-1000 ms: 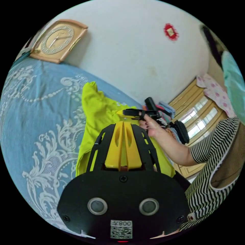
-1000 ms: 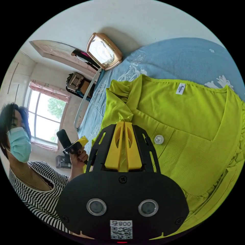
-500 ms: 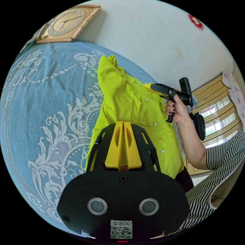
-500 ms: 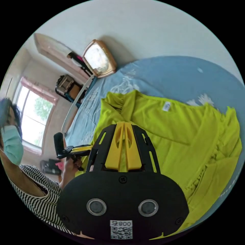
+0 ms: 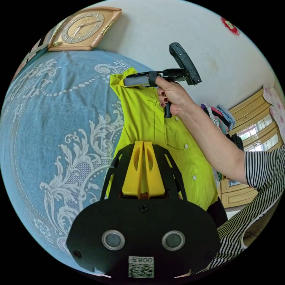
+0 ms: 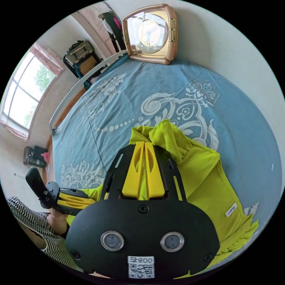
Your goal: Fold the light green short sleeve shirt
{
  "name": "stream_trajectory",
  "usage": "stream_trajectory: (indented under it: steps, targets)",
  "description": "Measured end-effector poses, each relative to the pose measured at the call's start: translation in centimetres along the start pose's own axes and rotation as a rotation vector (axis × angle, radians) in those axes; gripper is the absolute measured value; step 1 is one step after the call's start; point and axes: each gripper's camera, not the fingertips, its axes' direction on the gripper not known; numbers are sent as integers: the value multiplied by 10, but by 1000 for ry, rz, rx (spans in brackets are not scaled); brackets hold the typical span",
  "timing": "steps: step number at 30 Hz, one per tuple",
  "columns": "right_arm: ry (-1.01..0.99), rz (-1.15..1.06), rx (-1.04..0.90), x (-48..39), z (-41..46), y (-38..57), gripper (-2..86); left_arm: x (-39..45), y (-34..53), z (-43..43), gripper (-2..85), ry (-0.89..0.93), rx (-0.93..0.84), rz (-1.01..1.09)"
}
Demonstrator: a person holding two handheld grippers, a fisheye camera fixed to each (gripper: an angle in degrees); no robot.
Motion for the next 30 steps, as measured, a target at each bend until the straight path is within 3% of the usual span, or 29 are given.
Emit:
stream_trajectory:
  steps: [9,19,27,30]
  targets:
    - [26,-43,79,-18,-34,34,1,-18,-1,13,2,55,20,-9]
    - [6,-36,-15,-7,14,1,0,-35,-3,36,2,51,-15,-6]
    - [-74,-64,173,-12,-66,98,0,-53,2,41,2,55,70,-24]
    - [-31,-32,117,-8,-62,144,0,-60,2,53,2,50,35,-36]
